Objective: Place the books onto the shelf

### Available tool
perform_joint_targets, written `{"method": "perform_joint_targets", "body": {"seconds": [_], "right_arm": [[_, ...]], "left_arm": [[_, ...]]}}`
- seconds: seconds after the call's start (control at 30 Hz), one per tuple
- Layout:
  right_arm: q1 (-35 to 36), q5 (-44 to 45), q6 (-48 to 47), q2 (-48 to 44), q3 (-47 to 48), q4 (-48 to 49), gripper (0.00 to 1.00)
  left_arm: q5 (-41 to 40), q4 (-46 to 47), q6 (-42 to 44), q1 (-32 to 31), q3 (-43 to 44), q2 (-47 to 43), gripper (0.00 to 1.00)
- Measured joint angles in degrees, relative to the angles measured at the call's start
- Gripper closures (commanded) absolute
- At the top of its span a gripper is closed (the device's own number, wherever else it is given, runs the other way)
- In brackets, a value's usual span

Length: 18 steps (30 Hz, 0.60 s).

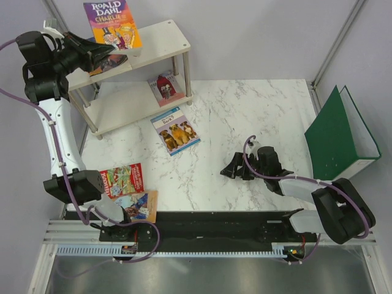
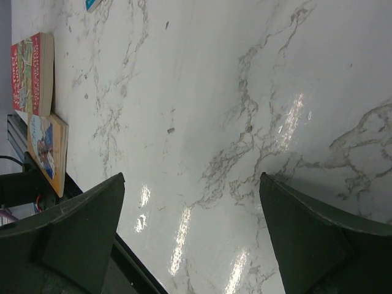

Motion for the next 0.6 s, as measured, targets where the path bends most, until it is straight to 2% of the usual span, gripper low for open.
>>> {"method": "perform_joint_targets", "body": {"seconds": [0.13, 0.3, 0.6], "right_arm": [[0.15, -0.04, 0.04, 1.27, -0.55, 3.15, 0.02], [0.48, -0.17, 0.07, 2.71, -1.09, 6.64, 0.02], [0.92, -1.42, 0.87, 5.84, -1.55, 12.55, 0.02]], "left_arm": [[4.50, -2.34, -2.86, 4.35, -4.09, 1.31, 0.98], [5.70, -2.99, -3.10, 7.78, -8.26, 1.31, 0.98], [6.29, -2.89, -2.71, 8.46, -8.92, 1.46, 0.98]]}}
